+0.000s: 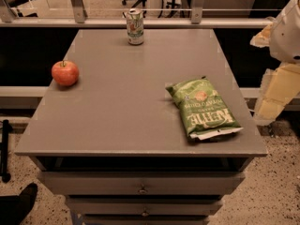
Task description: Pick 7up can
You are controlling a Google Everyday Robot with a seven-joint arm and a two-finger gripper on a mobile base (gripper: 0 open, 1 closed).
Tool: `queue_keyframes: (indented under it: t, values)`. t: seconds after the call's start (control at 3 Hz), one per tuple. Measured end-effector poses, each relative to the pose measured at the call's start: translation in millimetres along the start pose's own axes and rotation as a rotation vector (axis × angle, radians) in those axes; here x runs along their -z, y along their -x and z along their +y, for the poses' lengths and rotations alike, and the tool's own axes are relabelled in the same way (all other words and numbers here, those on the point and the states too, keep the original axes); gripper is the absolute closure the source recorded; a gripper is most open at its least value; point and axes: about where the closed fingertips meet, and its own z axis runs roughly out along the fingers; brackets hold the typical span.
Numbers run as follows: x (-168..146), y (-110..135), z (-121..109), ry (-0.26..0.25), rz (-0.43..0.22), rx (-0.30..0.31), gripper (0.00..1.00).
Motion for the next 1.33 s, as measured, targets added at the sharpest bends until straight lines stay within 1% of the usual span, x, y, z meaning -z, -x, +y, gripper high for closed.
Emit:
queue_keyframes:
  t: [0.33,0.67,1.0,1.33]
  values:
    - [0,0,0,0.0,0.0,0.0,0.0]
    - [-13,12,-15,-0.01,-0.047,-0.014,0.0]
    - [-62,63,-76,-0.046,-0.237,-0.054,0.0]
    - [-117,137,-164,-0.085,-0.52,-0.11,0.0]
